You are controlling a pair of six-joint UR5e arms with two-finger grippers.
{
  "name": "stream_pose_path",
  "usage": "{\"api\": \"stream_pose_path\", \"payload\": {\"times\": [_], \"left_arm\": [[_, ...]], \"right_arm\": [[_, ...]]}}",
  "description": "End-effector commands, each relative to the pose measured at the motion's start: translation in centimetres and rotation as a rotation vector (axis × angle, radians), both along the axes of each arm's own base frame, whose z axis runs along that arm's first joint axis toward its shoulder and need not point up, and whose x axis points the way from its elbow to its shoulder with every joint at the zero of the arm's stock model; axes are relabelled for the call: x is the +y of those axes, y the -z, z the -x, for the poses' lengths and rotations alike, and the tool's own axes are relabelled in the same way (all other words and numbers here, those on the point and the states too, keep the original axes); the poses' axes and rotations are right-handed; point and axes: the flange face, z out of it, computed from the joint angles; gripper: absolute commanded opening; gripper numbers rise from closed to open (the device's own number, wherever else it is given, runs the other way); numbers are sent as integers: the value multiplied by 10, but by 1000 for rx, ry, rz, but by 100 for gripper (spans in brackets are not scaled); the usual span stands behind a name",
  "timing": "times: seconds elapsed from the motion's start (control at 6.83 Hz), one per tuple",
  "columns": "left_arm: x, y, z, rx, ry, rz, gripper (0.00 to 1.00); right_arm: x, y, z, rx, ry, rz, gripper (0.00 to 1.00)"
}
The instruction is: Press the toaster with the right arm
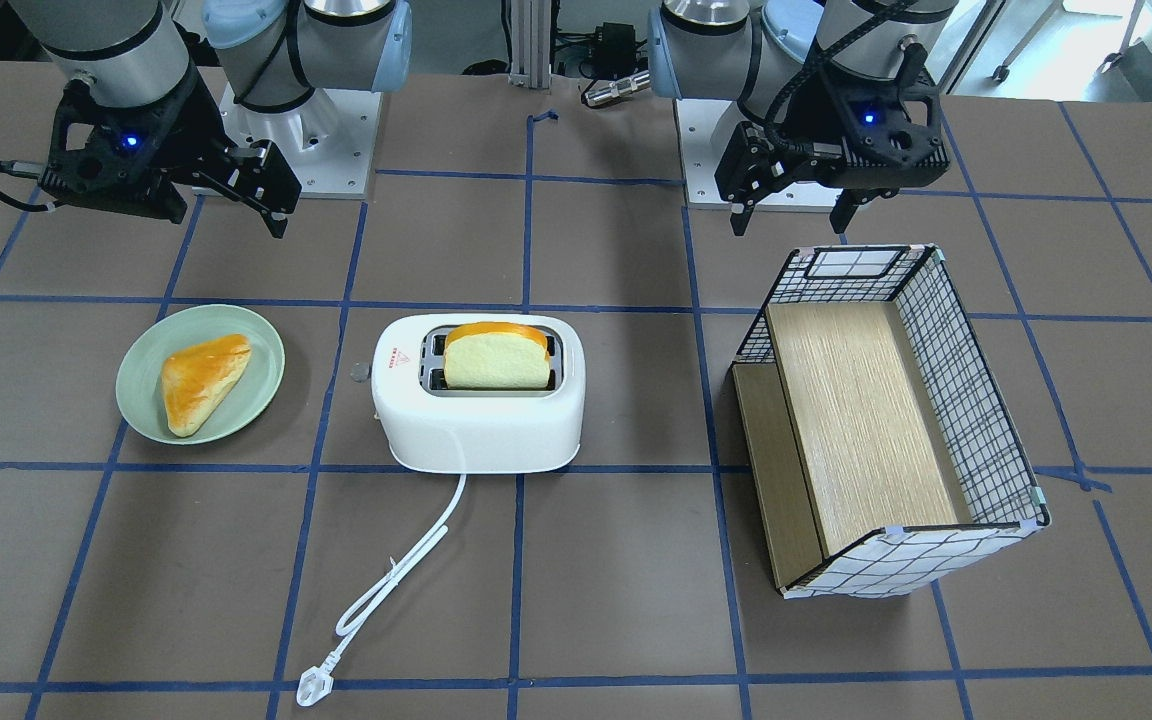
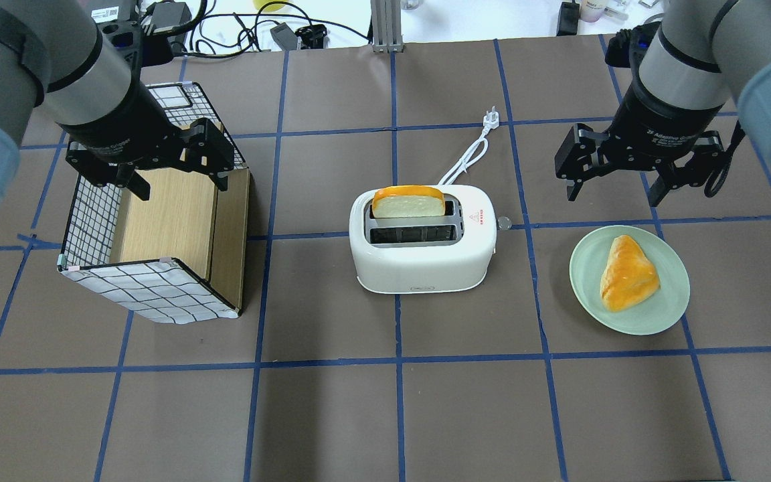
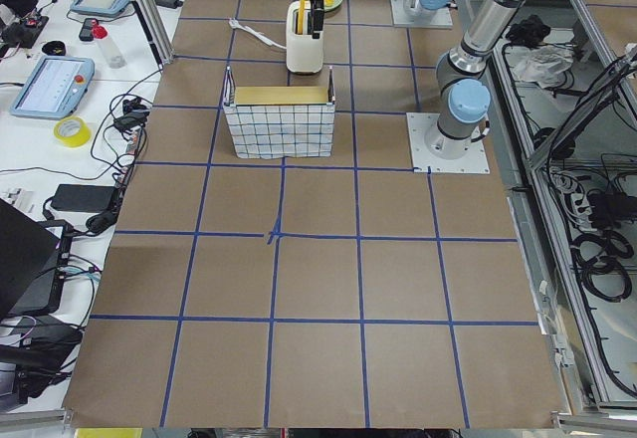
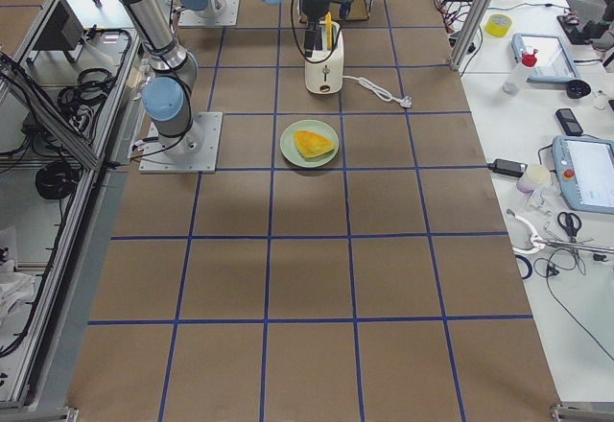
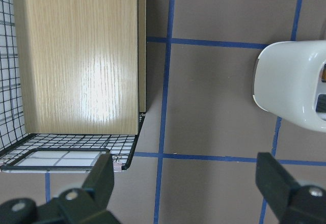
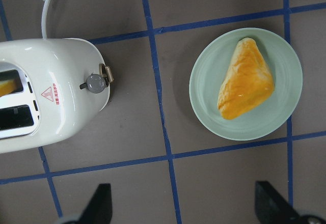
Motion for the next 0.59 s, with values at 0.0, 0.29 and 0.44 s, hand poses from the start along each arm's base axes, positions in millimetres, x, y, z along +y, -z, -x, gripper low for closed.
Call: {"api": "stream_pose_path", "payload": {"times": [0.0, 0.29, 0.44], "left_arm": [[0, 0, 0, 1, 0, -1, 100], [0, 0, 0, 1, 0, -1, 100], [0, 0, 0, 1, 0, 1, 100]], "right_arm": [[-2, -2, 1, -1, -7, 14, 100], [-3, -3, 0, -15, -7, 21, 69], [-3, -2, 0, -20, -10, 18, 27]]}}
